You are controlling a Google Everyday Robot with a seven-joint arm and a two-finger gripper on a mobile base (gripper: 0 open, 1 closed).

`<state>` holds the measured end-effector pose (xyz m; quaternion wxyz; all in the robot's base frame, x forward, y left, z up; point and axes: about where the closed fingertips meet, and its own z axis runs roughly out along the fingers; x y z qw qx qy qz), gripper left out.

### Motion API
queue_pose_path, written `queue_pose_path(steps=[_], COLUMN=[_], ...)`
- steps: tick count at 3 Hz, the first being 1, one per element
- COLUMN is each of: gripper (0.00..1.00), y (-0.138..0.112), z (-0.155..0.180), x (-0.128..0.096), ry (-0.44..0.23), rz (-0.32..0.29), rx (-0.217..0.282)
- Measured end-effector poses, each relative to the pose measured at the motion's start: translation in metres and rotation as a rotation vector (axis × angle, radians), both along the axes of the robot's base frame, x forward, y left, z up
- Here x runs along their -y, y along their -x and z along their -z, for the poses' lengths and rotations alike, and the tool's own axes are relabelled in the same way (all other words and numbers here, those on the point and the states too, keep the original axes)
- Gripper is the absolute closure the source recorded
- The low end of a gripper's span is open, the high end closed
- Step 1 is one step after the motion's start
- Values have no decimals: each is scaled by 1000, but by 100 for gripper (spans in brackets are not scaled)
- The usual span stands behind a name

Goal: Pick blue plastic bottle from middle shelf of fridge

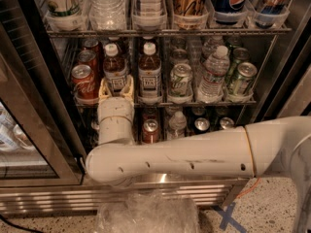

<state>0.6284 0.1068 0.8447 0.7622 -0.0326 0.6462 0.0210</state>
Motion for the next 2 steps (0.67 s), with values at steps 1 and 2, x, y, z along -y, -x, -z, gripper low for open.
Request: queue_pose_path(steps=[1, 2], gripper=[100, 100], y=[0, 2], z=[-10, -23], x=[2, 1], ry=[4, -12], rz=[13, 58], rx=[42, 129])
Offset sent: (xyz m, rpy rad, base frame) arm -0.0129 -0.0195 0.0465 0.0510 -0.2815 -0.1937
